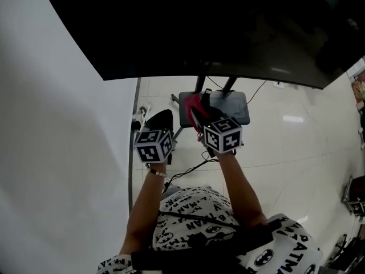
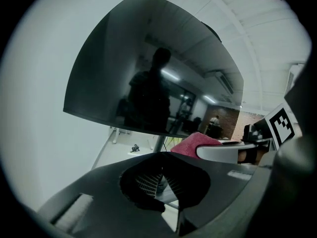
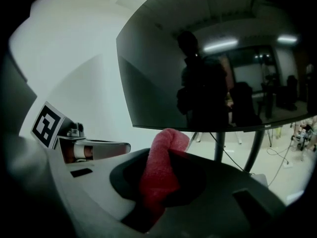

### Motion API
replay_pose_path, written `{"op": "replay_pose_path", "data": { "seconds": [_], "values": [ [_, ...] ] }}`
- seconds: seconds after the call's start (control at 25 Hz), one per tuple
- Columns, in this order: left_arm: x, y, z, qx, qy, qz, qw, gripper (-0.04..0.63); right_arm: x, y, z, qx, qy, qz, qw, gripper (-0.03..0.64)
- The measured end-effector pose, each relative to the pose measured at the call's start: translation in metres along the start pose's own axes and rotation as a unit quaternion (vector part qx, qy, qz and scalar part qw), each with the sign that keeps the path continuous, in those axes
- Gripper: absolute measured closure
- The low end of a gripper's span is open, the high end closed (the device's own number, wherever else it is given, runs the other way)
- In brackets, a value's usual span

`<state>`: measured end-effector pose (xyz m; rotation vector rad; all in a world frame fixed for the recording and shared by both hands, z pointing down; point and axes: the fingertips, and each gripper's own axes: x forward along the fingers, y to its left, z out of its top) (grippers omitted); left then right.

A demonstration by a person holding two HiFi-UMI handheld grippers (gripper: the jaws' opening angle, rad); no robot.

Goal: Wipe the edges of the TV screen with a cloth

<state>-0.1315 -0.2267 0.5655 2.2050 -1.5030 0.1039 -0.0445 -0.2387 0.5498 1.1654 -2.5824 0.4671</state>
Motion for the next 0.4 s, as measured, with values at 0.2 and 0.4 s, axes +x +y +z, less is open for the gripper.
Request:
{"op": "replay_pose_path", "data": {
  "seconds": [0.2,0.4],
  "values": [
    [0.005,-0.038,0.005,0.014,-0.002,-0.019,0.9997,0.607,-0.031,-0.018,-0.003,0.009,-0.006,-0.016,1.0,0.554],
    [0.009,-0.063,0.002,0.017,0.001,-0.025,0.9995,0.607,-0.051,-0.032,-0.003,0.015,-0.01,-0.021,1.0,0.554]
  ]
}}
